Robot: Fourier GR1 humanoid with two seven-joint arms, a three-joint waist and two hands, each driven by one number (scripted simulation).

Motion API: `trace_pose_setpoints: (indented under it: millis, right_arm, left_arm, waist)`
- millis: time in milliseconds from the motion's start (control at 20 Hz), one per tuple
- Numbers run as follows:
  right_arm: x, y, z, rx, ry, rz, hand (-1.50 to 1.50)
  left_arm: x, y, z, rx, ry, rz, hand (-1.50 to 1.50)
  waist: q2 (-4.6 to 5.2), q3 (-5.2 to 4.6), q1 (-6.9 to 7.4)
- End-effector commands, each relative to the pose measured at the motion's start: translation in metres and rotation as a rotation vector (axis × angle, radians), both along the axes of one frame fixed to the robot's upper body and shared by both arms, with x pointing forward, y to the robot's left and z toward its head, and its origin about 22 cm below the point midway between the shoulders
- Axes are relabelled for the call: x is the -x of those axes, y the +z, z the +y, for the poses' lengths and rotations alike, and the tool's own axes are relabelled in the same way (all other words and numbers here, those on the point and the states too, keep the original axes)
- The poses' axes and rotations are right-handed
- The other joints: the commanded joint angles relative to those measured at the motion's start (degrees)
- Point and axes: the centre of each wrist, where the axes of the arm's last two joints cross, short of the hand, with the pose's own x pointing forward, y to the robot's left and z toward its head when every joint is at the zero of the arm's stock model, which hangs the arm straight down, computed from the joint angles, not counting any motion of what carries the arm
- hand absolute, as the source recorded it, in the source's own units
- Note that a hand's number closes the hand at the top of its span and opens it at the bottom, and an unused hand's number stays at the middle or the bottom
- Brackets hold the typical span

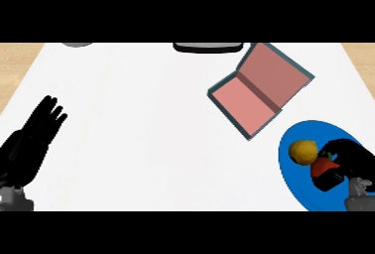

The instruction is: Pick the bell pepper from the plate and place it in the cardboard box

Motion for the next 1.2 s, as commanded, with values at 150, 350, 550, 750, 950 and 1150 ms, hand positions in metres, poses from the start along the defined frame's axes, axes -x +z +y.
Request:
trace_pose_setpoints:
  millis: [150,350,550,750,950,1150]
  right_arm:
    - [0.012,-0.013,0.0,0.028,0.029,0.01,1.5]
    - [-0.026,0.011,0.151,-0.047,0.44,-0.064,1.5]
    - [-0.044,0.04,0.246,-0.027,0.646,-0.114,1.5]
    - [-0.056,0.049,0.286,0.039,0.668,-0.182,1.5]
    - [-0.068,0.076,0.312,0.036,0.694,-0.322,1.5]
    - [-0.037,0.106,0.341,0.025,0.745,-0.472,1.5]
  left_arm:
    - [0.011,-0.008,-0.003,-0.001,0.001,-0.012,0.0]
    - [-0.012,0.0,-0.012,0.001,-0.073,-0.01,0.0]
    - [-0.022,0.005,-0.024,-0.012,-0.113,-0.017,0.0]
    - [-0.022,0.003,-0.013,-0.001,-0.076,-0.015,0.0]
    - [-0.019,-0.001,-0.03,0.011,-0.075,-0.013,0.0]
    - [-0.024,-0.002,-0.021,-0.005,-0.05,-0.008,0.0]
  waist:
    - [0.1,0.19,-0.03]
    - [0.88,0.14,4.83]
    - [1.31,0.14,6.23]
    - [0.89,0.17,4.82]
    - [0.59,0.19,3.82]
    - [0.27,0.15,2.44]
